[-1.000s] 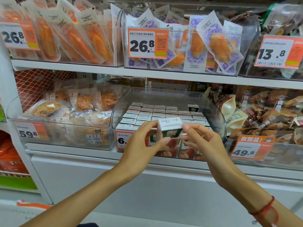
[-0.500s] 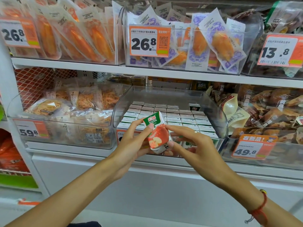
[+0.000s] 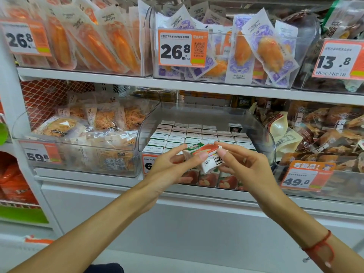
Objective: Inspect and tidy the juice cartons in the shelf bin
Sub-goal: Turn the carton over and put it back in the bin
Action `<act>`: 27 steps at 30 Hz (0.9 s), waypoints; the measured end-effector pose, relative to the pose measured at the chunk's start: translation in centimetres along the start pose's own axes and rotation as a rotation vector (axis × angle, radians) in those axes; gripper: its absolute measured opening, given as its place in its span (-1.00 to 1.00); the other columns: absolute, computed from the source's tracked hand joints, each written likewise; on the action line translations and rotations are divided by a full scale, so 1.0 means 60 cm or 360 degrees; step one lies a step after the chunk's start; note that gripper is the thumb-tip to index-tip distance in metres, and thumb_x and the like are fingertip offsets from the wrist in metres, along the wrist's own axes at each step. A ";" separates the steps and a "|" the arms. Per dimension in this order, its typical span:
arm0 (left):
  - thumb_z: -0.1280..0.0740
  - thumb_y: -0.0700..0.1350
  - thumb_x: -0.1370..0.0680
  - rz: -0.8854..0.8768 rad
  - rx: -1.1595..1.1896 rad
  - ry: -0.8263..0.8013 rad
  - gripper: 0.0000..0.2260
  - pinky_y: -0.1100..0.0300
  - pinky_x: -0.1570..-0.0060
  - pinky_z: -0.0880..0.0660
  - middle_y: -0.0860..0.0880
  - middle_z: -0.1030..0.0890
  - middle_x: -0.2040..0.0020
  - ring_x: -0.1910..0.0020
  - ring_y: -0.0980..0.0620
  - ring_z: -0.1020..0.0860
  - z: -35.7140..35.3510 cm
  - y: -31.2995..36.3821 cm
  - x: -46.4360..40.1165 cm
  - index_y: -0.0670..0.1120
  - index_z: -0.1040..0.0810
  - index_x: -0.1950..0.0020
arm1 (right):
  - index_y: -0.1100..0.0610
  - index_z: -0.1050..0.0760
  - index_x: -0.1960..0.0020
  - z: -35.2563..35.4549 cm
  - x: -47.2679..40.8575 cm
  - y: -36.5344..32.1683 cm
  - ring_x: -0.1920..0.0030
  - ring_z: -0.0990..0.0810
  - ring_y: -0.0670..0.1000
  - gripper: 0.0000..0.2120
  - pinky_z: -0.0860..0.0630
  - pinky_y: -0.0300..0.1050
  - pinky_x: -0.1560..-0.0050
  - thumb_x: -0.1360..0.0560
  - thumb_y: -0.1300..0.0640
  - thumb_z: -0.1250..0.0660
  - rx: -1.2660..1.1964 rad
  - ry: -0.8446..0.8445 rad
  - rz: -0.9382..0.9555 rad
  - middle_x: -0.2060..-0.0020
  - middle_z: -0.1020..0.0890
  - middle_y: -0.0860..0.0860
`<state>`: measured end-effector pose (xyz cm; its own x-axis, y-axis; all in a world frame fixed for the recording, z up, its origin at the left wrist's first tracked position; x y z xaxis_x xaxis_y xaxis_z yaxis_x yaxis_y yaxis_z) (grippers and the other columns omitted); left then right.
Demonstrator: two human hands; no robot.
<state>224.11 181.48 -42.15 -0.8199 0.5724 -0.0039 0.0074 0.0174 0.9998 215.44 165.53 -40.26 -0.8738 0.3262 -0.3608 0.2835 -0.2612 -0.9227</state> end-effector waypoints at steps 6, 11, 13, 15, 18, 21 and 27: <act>-0.35 0.57 -0.14 0.0265 -0.0037 -0.0085 -0.36 0.21 0.20 -0.63 0.07 -0.68 -0.10 -0.09 0.09 -0.65 -0.007 -0.018 0.001 0.27 -0.59 -0.10 | 0.03 -0.66 0.08 -0.007 -0.002 0.012 0.28 -0.68 -0.04 -0.59 -0.61 -0.22 0.19 -0.24 -0.24 -0.45 -0.0075 0.0110 -0.0392 0.37 -0.68 -0.01; -0.35 0.60 -0.08 0.0381 0.0106 -0.0100 -0.29 0.17 0.32 -0.61 0.07 -0.71 0.01 0.11 0.06 -0.71 -0.018 -0.034 0.003 0.27 -0.58 -0.11 | 0.05 -0.62 0.13 -0.011 -0.005 0.019 0.39 -0.59 -0.11 -0.60 -0.57 -0.04 0.04 -0.30 -0.27 -0.44 -0.0079 0.0105 -0.0583 0.42 -0.60 -0.03; -0.35 0.60 -0.09 0.0369 0.0122 -0.0098 -0.35 0.16 0.31 -0.61 0.04 -0.68 -0.05 0.11 0.06 -0.71 -0.020 -0.030 0.003 0.30 -0.56 -0.05 | 0.05 -0.62 0.09 -0.011 -0.007 0.018 0.34 -0.61 -0.09 -0.60 -0.57 -0.05 0.03 -0.32 -0.27 -0.44 -0.0052 0.0102 -0.0598 0.41 -0.61 -0.04; -0.35 0.58 -0.12 0.0340 0.0121 -0.0106 -0.38 0.16 0.28 -0.62 0.05 -0.68 -0.05 0.11 0.08 -0.71 -0.020 -0.027 0.003 0.30 -0.56 -0.05 | 0.05 -0.62 0.05 -0.010 -0.008 0.019 0.25 -0.66 -0.04 -0.57 -0.58 -0.04 -0.02 -0.31 -0.28 -0.43 -0.0015 0.0092 -0.0601 0.36 -0.65 -0.02; -0.32 0.52 -0.21 0.0212 0.0091 -0.0109 -0.50 0.21 0.19 -0.64 0.12 -0.73 0.15 0.14 0.16 -0.70 -0.023 -0.017 0.003 0.22 -0.67 0.08 | 0.06 -0.60 -0.06 -0.008 -0.006 0.018 0.18 -0.70 0.03 -0.48 -0.59 -0.08 0.04 -0.31 -0.31 -0.41 -0.0065 0.0044 -0.0628 0.22 -0.68 0.06; -0.44 0.46 -0.15 -0.0096 0.0105 0.0106 -0.39 0.26 0.04 -0.62 0.10 -0.72 0.06 0.06 0.21 -0.68 -0.027 0.005 0.002 0.11 -0.65 -0.04 | 0.05 -0.57 -0.16 -0.010 -0.004 0.015 0.14 -0.70 0.02 -0.34 -0.62 -0.13 0.09 -0.26 -0.40 -0.36 -0.0290 -0.0158 -0.0737 0.16 -0.68 0.05; -0.61 0.01 -0.19 -0.0752 -0.0171 0.0166 -0.24 0.40 -0.12 -0.50 0.29 -0.49 -0.25 -0.25 0.33 -0.48 -0.020 0.020 0.011 0.21 -0.35 -0.31 | 0.10 -0.58 -0.21 -0.017 -0.001 0.013 -0.05 -0.69 0.04 -0.46 -0.58 -0.07 -0.13 -0.39 -0.24 -0.35 -0.0404 -0.0308 -0.0570 -0.01 -0.72 0.06</act>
<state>222.89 180.87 -40.92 -0.7722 0.4372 -0.4610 -0.4338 0.1674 0.8853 216.10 166.23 -41.09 -0.9848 0.1739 -0.0042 0.0174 0.0747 -0.9971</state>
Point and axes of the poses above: each hand's wrist, its own x-axis away from the middle knuckle, its own z-axis out of the back of the hand, y = z × x, the point moved 3 cm from there along -x, towards the middle knuckle
